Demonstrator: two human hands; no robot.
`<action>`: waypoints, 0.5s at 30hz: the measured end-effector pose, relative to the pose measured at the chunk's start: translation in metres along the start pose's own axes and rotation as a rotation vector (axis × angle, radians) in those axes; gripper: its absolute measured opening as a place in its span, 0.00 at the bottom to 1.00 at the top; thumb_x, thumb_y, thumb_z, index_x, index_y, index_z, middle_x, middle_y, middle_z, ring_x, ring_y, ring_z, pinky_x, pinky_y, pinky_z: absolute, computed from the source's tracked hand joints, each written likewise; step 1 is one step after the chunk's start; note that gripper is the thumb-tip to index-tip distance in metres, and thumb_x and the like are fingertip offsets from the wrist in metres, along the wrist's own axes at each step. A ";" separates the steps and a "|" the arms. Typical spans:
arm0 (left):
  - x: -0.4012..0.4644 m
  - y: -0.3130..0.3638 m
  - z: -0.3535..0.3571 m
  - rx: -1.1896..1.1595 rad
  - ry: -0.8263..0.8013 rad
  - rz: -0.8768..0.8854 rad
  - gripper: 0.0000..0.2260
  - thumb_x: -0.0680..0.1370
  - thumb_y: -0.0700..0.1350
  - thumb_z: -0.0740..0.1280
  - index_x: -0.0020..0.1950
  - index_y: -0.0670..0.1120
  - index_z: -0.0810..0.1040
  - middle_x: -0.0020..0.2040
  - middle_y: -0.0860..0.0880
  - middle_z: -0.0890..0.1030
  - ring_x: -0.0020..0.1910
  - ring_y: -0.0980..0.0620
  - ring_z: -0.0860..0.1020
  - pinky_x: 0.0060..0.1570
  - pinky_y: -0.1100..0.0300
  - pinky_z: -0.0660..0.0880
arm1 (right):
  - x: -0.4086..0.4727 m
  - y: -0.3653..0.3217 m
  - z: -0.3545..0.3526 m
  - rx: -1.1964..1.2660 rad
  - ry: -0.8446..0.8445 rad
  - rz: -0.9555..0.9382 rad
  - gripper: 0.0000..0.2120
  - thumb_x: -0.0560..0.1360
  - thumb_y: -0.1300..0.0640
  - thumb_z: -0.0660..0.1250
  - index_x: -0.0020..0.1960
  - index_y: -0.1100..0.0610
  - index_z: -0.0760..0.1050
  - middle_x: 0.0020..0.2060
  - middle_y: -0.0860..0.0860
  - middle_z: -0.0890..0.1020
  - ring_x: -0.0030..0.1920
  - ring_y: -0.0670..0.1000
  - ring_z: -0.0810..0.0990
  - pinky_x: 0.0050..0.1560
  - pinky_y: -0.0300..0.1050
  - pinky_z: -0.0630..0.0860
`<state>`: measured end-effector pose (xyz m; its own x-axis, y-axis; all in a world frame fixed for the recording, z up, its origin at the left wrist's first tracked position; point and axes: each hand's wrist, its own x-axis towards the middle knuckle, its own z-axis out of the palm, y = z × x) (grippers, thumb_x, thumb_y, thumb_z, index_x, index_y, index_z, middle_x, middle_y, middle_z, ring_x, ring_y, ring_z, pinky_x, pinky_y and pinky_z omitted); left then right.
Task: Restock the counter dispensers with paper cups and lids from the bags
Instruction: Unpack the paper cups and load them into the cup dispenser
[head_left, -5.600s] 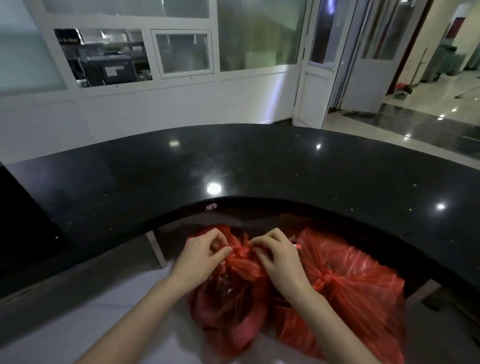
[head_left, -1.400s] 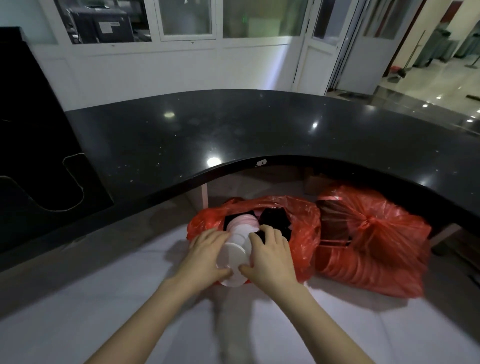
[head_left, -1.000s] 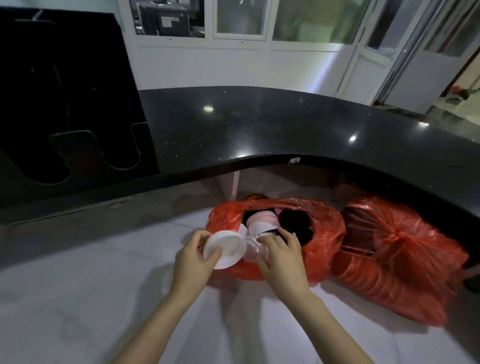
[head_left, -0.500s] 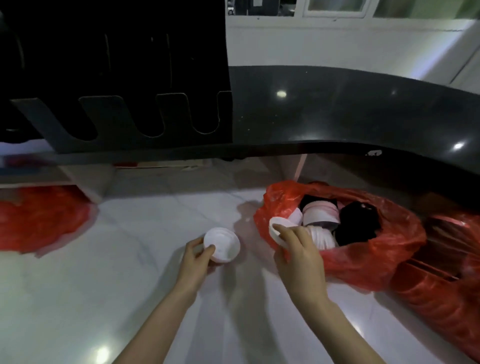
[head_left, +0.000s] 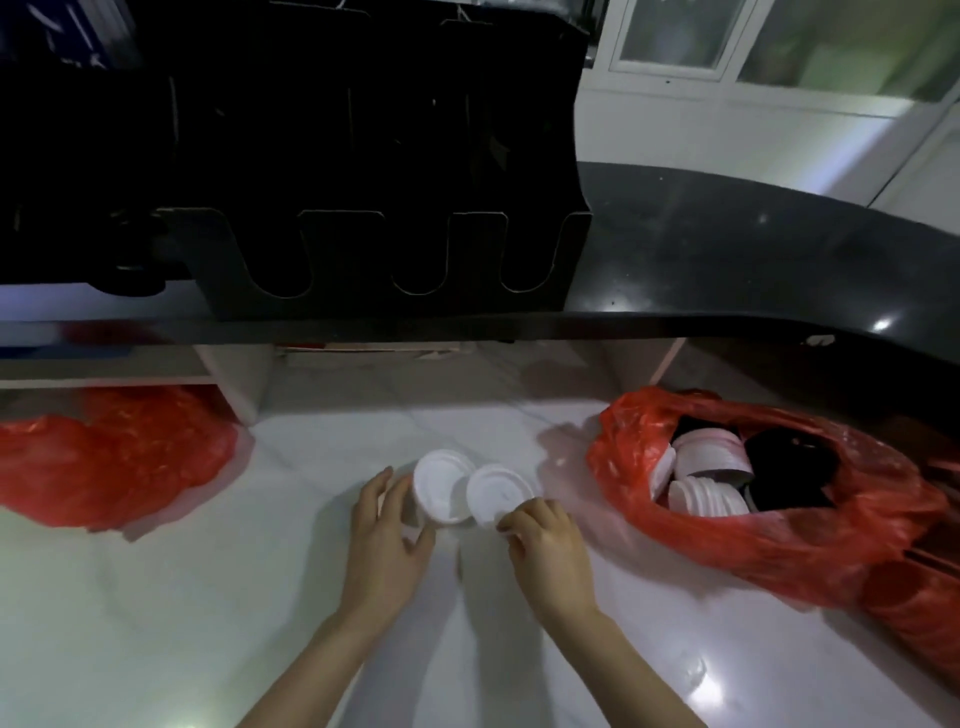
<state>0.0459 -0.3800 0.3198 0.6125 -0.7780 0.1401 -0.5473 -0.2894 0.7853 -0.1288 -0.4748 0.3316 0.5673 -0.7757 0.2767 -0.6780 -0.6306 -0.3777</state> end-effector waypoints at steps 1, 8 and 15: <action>-0.002 -0.004 -0.002 0.060 0.002 0.053 0.28 0.71 0.37 0.74 0.70 0.46 0.72 0.70 0.47 0.66 0.68 0.49 0.66 0.66 0.56 0.69 | 0.002 0.000 0.002 -0.034 -0.013 0.026 0.17 0.54 0.68 0.77 0.39 0.53 0.82 0.38 0.47 0.80 0.40 0.54 0.79 0.38 0.43 0.73; 0.002 -0.017 0.009 0.362 -0.249 0.390 0.22 0.70 0.57 0.61 0.59 0.51 0.81 0.63 0.50 0.79 0.67 0.50 0.68 0.64 0.56 0.62 | 0.004 0.005 -0.012 -0.112 -0.111 0.069 0.20 0.52 0.65 0.75 0.43 0.54 0.82 0.41 0.49 0.82 0.45 0.54 0.82 0.44 0.44 0.78; 0.025 0.032 0.045 0.206 -0.113 0.506 0.17 0.72 0.53 0.62 0.56 0.49 0.81 0.56 0.50 0.80 0.59 0.48 0.75 0.62 0.54 0.65 | 0.010 0.049 -0.100 -0.056 0.239 0.264 0.11 0.69 0.59 0.66 0.51 0.55 0.80 0.46 0.52 0.81 0.45 0.56 0.77 0.45 0.49 0.74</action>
<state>0.0178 -0.4336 0.3215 0.1858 -0.9000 0.3944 -0.8644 0.0411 0.5011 -0.2029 -0.5161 0.4042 0.2486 -0.8920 0.3774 -0.8147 -0.4034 -0.4167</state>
